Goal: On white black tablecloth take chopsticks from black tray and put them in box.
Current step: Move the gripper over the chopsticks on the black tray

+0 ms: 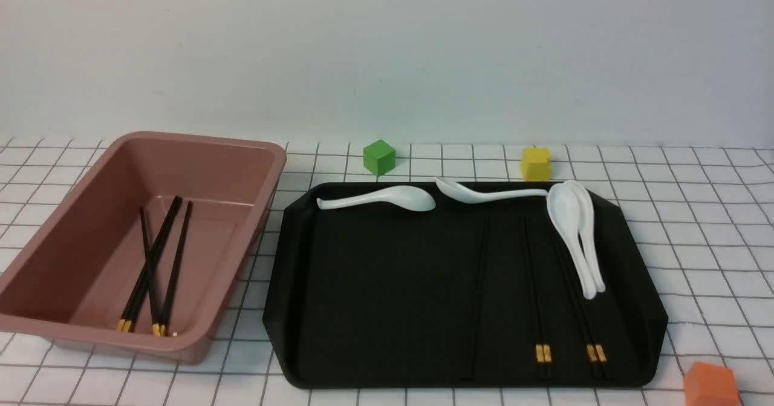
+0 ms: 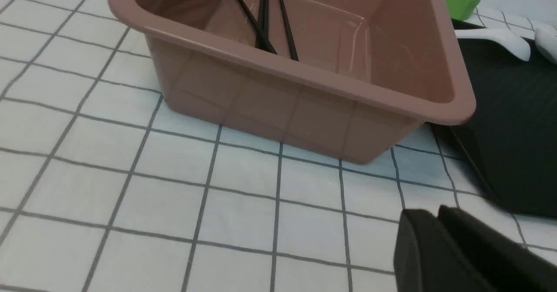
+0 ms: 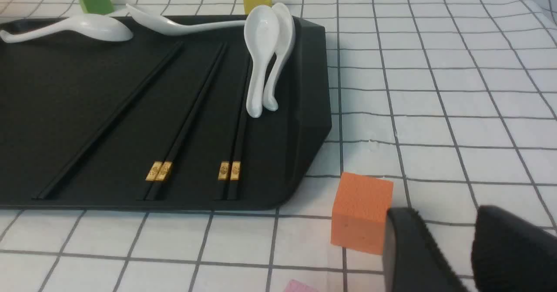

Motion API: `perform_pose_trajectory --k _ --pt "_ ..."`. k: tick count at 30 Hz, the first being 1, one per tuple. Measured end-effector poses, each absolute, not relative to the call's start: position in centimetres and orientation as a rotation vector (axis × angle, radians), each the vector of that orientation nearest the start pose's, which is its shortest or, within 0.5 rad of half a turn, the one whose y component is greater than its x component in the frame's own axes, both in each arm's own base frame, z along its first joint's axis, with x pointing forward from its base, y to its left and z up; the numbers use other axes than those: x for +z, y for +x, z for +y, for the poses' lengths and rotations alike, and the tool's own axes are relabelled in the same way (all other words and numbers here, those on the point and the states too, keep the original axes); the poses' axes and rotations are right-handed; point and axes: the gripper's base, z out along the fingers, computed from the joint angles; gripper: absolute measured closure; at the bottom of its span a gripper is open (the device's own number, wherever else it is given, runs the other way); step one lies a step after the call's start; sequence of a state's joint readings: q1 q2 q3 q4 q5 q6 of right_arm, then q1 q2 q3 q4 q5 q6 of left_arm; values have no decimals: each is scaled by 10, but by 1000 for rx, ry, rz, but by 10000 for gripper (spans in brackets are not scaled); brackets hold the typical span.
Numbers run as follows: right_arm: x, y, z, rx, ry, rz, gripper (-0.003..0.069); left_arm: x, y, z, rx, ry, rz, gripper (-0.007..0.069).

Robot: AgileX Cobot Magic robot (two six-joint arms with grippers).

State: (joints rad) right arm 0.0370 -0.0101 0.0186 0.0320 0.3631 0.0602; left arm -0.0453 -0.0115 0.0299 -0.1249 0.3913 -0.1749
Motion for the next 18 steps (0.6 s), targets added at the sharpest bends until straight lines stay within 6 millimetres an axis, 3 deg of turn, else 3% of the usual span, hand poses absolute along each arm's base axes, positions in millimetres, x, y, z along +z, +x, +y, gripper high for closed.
perform_pose_trajectory --k 18 --pt "175 53 3 99 41 1856 419 169 52 -7 -274 -200 1889 547"
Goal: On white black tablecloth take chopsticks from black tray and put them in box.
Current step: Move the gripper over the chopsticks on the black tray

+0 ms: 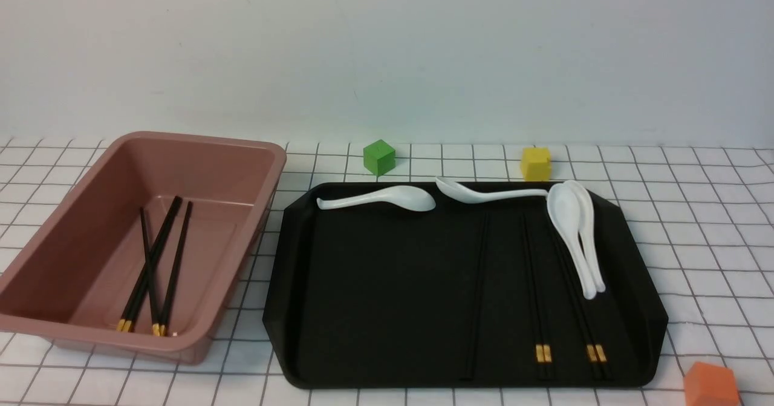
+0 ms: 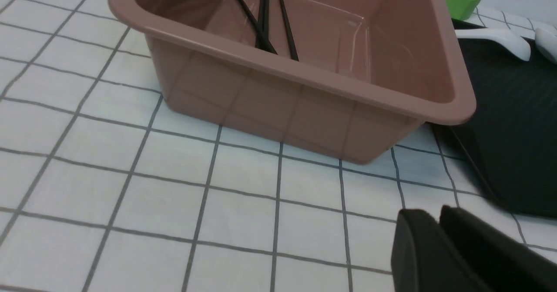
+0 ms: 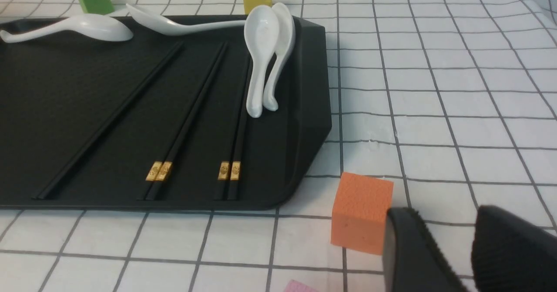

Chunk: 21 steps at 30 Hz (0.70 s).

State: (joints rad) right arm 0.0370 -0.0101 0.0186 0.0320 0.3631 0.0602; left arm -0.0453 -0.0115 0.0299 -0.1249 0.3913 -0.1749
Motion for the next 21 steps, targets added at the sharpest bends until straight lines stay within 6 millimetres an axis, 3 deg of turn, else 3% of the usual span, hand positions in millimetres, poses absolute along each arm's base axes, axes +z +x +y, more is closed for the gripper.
perform_pose_trajectory --k 21 --pt "175 53 3 99 41 1856 419 169 52 -7 -274 -200 1889 534"
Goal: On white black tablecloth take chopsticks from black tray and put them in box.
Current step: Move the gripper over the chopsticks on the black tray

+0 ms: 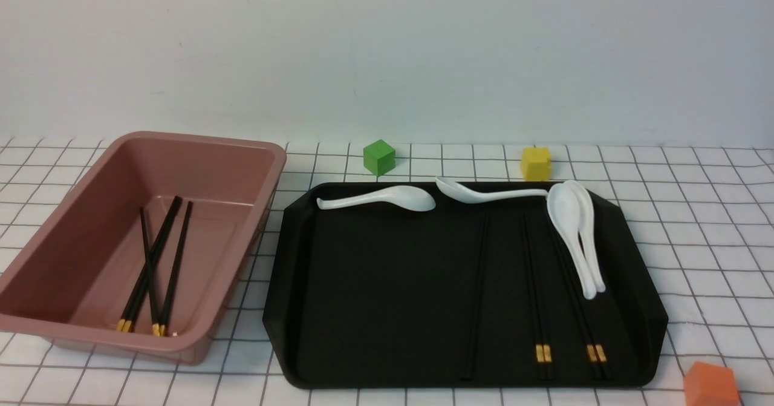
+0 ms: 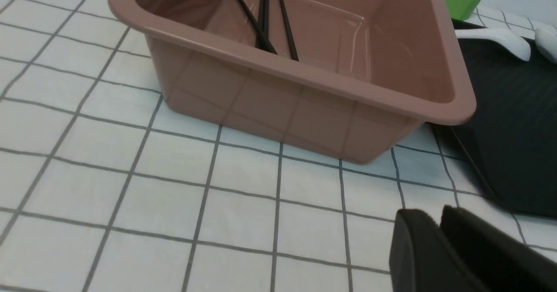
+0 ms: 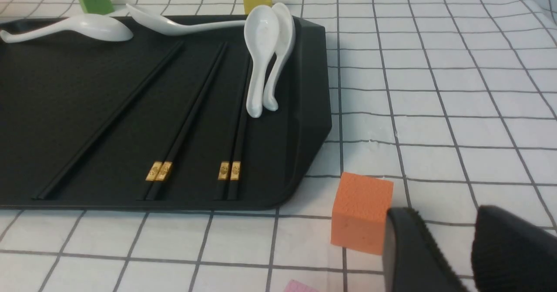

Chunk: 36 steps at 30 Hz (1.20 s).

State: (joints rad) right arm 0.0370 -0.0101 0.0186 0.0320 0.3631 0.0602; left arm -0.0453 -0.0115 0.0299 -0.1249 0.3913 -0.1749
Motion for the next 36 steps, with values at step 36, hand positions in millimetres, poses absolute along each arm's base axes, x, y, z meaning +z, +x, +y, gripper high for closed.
perform_pose_trajectory --k 36 --pt "307 144 23 381 236 2453 659 169 52 -7 -274 -200 1889 517"
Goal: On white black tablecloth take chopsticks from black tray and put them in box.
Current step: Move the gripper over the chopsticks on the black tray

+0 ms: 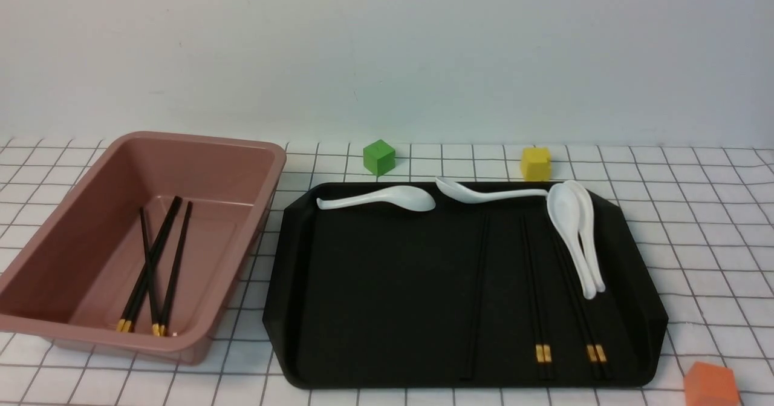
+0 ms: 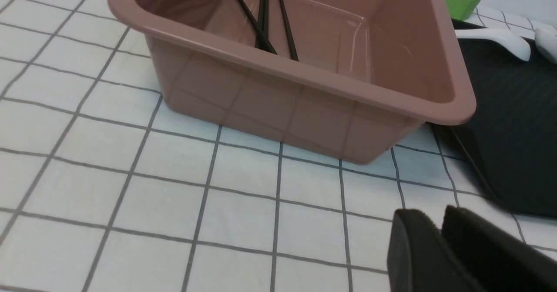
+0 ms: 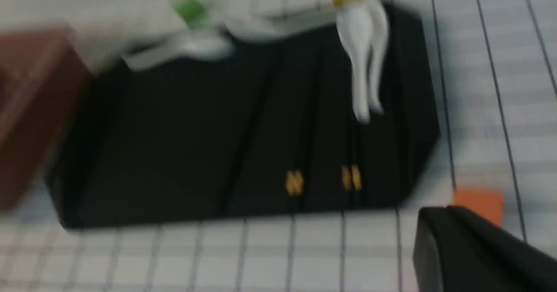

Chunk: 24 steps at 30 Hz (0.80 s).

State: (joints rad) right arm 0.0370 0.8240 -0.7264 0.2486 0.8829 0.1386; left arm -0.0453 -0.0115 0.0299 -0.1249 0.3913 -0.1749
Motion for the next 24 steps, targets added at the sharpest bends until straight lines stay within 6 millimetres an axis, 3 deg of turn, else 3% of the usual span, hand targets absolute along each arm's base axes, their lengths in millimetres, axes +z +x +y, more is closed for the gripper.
perform_pose_trajectory --k 5,6,11,16,20,24 --pt "267 182 35 431 224 2775 656 169 52 -7 -274 -200 1889 512" --pt "252 194 50 494 158 2838 654 169 52 -7 -274 -200 1889 512" --pt "227 224 101 550 48 2910 648 169 52 -7 -274 -200 1889 511" --pt "216 253 145 401 14 2930 617 169 52 -7 -274 -200 1889 507" --pt "213 281 185 255 41 2871 531 169 52 -7 -274 -200 1889 500" --pt "209 303 200 211 119 2822 444 169 52 -7 -274 -200 1889 496"
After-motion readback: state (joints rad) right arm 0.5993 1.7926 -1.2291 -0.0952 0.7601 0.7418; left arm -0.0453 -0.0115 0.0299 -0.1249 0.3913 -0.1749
